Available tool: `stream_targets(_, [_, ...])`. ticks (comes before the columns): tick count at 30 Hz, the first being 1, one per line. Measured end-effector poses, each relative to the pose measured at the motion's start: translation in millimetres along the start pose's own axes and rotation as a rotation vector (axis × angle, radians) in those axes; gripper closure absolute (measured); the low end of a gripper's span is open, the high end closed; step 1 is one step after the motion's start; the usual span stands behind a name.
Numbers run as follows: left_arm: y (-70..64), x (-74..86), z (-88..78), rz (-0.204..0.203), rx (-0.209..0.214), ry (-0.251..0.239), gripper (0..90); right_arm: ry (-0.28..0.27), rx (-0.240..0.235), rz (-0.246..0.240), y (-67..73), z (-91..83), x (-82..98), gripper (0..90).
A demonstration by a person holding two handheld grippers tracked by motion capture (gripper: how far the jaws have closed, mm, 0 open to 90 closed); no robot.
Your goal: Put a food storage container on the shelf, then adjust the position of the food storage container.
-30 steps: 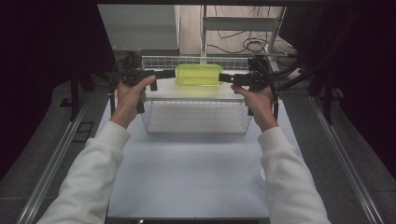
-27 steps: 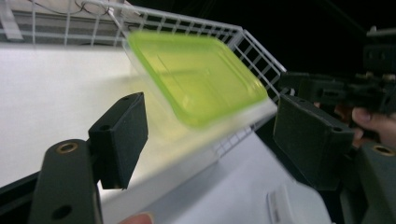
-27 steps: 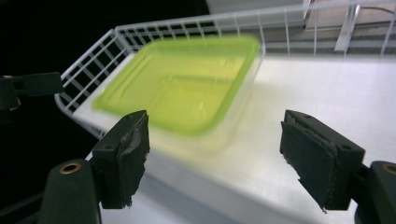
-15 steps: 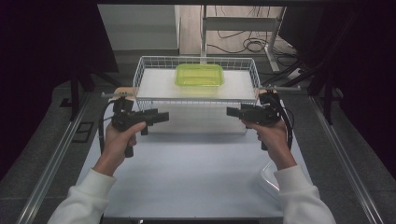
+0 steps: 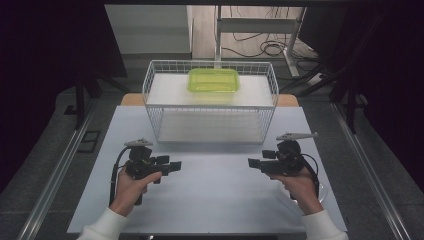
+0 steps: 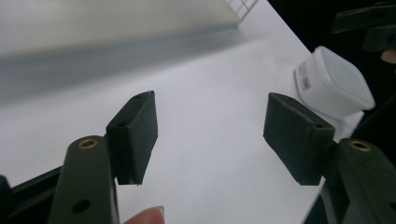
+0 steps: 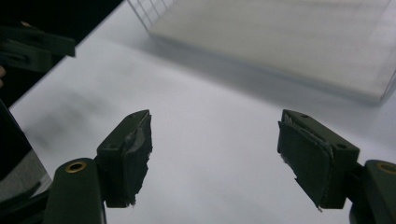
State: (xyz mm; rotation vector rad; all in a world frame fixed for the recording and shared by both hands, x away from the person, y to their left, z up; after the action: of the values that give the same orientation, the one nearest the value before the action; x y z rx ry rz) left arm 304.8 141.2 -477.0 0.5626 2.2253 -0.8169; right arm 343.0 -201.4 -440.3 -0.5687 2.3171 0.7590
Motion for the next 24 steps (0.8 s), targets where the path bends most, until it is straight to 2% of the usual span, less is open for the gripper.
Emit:
stream_targets(1, [0.0,0.0,0.0,0.0,0.0,0.0,34.4,0.0,0.0,0.0,0.0,0.0,0.0,26.0])
stream_targets(2, [-0.1,4.7,-1.2,0.019,-0.043,0.01,34.5,0.025,0.008,-0.011,-2.6,3.5,8.3,26.2])
stream_targets(5, [0.2,7.3,-1.6,0.026,-0.056,0.017,34.4,0.043,0.013,-0.009,-5.3,6.3,14.5,26.4])
stream_targets(6, [1.2,8.3,-1.3,0.04,-0.083,0.024,34.4,0.052,0.016,-0.011,-7.3,8.7,17.7,26.5])
stream_targets(11, [0.5,11.2,0.8,0.054,-0.109,0.025,35.1,0.056,0.016,-0.022,-7.0,9.8,18.6,26.6])
stream_targets(14, [2.1,13.9,1.8,0.077,-0.15,0.03,35.0,0.053,0.021,-0.014,-9.3,8.6,20.4,26.6])
stream_targets(19, [3.7,14.3,2.5,0.071,-0.148,0.029,33.4,0.058,0.026,-0.015,-11.9,7.8,23.4,26.6])
stream_targets(24, [2.8,17.5,8.4,0.077,-0.13,0.054,32.6,0.06,0.047,-0.016,-14.8,4.8,24.7,27.8])
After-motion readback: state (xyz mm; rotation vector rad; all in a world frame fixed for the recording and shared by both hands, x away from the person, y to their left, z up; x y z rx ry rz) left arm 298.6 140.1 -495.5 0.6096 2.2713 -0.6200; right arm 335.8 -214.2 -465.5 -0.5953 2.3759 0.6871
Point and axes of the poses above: each handheld gripper's, and its own axes: z roughly forward along the jaws, x roughly out of its underside, y roughly to its left, the point moved 5 cm from there along z, roughly forward along the jaws, and after that the axes turned 6 degrees about z, right-handed, at the moved point
